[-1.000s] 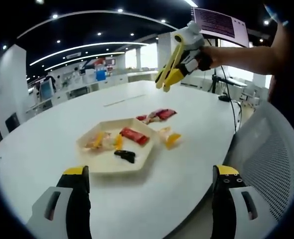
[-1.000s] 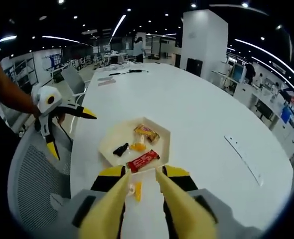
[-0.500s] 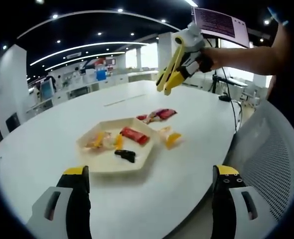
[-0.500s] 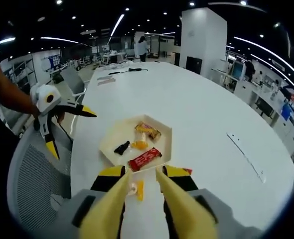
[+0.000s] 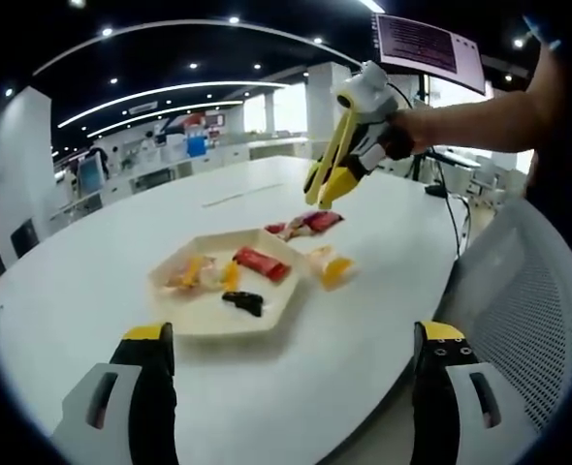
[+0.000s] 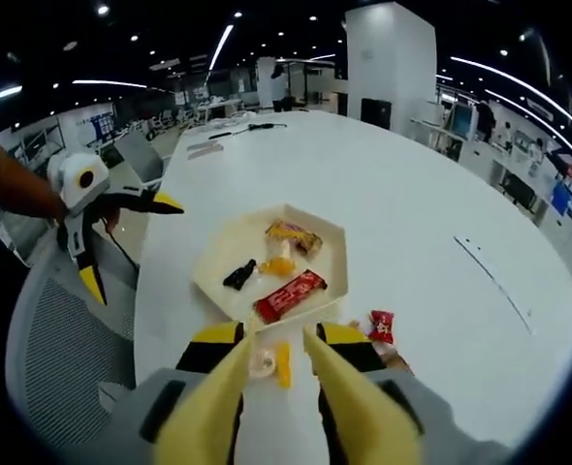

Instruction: Place the target food into the container with the food tongs after gripping and lifting it, then release it inside without dropping or visibly crushing the food.

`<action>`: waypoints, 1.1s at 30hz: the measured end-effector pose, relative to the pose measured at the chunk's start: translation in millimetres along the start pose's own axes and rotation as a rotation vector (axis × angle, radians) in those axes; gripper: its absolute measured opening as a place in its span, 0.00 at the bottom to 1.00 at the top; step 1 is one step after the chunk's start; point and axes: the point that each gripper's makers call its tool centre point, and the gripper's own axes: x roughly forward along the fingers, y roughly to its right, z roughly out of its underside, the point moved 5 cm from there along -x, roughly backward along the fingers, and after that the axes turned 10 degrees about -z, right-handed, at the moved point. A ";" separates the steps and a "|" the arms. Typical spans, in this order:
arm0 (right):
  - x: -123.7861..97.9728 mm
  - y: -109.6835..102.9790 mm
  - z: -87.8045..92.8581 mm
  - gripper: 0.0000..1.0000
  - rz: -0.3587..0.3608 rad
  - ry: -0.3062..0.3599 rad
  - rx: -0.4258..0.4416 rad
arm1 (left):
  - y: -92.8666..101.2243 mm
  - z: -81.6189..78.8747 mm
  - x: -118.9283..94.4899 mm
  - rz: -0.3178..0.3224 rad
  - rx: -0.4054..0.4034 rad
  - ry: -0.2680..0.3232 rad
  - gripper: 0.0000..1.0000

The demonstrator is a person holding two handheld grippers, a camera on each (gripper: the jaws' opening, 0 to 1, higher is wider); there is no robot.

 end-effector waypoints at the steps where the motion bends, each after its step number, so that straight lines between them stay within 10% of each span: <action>1: 1.6 0.4 1.8 0.29 -0.003 -0.003 0.008 | 0.2 0.1 0.1 0.002 0.000 -0.001 0.99; 33: 46.8 6.7 35.7 0.29 -0.048 -0.061 0.099 | -1.6 1.1 0.8 -0.002 -0.002 -0.009 0.99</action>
